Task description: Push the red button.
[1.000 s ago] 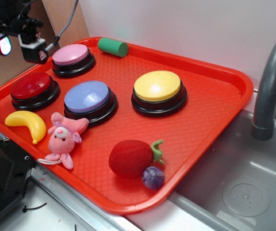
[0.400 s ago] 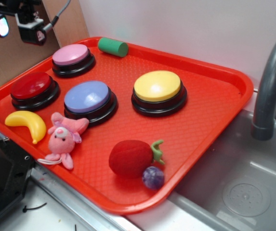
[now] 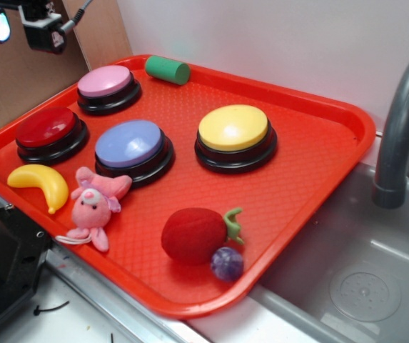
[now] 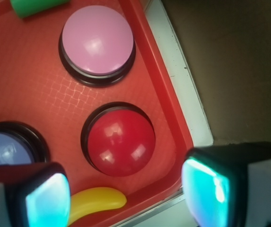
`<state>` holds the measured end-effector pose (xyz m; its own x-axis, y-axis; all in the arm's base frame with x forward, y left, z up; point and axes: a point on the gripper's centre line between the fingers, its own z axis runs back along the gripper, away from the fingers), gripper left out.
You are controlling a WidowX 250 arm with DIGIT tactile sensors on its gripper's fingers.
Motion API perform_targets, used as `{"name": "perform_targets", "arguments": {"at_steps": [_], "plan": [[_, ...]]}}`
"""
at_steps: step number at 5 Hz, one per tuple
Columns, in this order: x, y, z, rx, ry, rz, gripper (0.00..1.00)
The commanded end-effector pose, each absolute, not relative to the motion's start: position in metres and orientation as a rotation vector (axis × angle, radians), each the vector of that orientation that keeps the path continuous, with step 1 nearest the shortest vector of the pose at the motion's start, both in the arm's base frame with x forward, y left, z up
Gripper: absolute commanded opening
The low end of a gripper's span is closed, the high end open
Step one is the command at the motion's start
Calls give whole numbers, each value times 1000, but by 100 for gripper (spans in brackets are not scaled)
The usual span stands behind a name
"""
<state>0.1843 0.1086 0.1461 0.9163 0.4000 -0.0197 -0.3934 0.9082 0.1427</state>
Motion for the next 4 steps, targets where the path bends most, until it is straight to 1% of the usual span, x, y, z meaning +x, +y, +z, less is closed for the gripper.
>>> {"name": "perform_targets", "arguments": {"at_steps": [1, 3, 4], "plan": [[183, 111, 176, 152, -16, 391, 100], [177, 101, 192, 159, -18, 392, 100], [177, 102, 196, 158, -17, 397, 100]]}}
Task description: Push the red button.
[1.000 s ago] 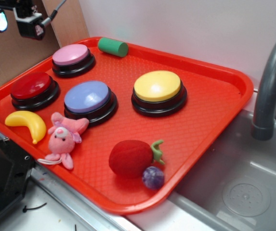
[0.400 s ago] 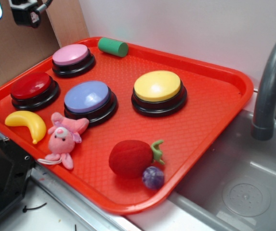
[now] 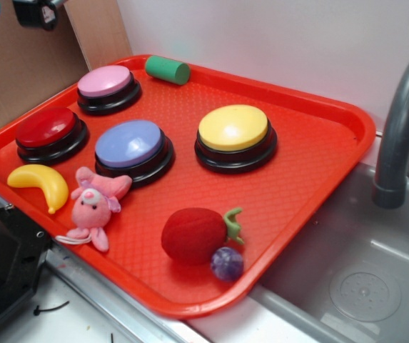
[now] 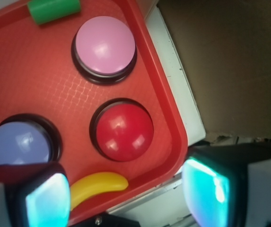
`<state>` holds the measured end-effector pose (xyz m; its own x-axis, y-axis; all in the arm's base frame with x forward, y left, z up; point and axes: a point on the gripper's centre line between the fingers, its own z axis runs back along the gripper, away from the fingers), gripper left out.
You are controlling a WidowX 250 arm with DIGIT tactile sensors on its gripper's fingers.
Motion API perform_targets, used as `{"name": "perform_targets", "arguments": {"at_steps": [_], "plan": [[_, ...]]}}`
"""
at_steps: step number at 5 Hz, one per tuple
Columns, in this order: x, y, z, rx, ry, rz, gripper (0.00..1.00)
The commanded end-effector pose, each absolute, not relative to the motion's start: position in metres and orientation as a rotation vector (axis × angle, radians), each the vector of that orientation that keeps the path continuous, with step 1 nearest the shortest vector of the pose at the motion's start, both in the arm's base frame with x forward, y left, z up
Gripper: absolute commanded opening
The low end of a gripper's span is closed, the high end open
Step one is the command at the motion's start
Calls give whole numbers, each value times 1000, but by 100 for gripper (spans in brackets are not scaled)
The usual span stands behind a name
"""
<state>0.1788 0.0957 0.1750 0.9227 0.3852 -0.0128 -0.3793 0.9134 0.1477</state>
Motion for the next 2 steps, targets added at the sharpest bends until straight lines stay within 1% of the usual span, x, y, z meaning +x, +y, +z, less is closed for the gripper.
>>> {"name": "perform_targets", "arguments": {"at_steps": [1, 2], "plan": [[174, 105, 200, 172, -25, 396, 100], [173, 103, 201, 202, -40, 395, 100]]}}
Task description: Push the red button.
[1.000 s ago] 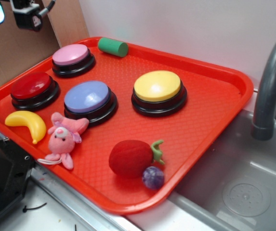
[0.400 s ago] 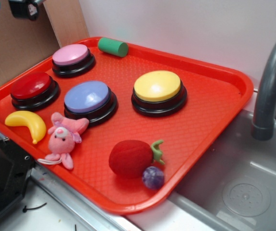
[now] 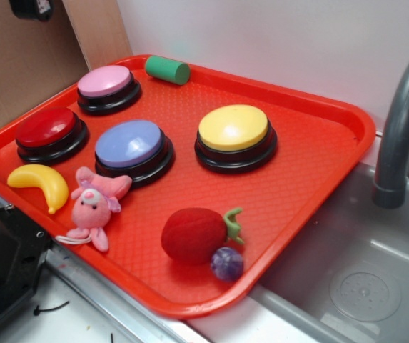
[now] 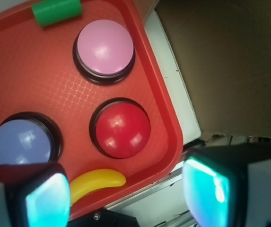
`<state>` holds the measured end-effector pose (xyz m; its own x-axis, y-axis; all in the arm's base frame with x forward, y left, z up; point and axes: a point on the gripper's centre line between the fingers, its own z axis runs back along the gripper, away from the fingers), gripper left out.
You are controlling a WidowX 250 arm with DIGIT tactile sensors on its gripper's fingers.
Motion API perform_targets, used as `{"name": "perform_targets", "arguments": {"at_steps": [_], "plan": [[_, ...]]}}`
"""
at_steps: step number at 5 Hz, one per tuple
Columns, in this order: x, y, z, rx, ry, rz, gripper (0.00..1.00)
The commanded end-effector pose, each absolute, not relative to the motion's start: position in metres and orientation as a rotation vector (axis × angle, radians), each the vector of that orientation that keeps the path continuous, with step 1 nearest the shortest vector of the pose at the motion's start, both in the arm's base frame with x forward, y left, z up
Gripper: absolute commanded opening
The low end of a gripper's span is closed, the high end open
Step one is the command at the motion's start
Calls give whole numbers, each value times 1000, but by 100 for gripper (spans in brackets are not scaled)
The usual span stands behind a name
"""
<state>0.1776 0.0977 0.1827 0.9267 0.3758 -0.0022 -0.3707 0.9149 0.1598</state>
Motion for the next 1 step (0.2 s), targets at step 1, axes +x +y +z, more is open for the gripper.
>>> {"name": "perform_targets", "arguments": {"at_steps": [1], "plan": [[170, 99, 199, 204, -55, 385, 100]]}}
